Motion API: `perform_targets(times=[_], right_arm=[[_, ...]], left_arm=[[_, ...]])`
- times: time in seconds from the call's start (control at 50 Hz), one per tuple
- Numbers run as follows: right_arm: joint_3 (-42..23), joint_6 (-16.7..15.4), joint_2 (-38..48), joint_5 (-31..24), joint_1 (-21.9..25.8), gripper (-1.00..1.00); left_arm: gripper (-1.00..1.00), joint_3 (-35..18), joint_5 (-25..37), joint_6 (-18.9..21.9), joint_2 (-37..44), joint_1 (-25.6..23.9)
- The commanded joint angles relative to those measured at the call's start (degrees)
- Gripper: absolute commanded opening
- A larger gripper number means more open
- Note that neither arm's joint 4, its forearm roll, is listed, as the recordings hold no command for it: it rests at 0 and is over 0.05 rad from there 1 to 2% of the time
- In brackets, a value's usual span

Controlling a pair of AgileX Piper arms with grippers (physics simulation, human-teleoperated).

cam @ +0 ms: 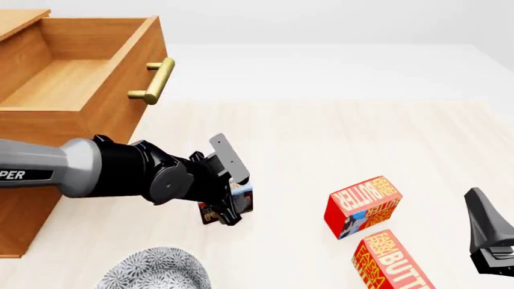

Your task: Put the chocolate pudding in the top drawer of the cabinet and close it.

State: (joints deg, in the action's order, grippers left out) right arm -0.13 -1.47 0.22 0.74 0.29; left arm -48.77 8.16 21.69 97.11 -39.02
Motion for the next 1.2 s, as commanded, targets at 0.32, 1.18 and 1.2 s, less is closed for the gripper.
perform_targets(times=[0.32,1.18,1.2], right_arm=[[0.0,0.2,0.0,-0.1,0.0,1.0],[0.0,0.2,0.0,-0.1,-0.1,1.0],[0.0,0.2,0.0,-0.1,-0.1,1.0]], left_arm=[[1.0,1.3,-2.2,-0.8,2.2,0.9],[-1.0,3.1,0.3,-1.9,-6.0,-4.2],[-1.0,3.1,0.3,-1.9,-6.0,-4.2]])
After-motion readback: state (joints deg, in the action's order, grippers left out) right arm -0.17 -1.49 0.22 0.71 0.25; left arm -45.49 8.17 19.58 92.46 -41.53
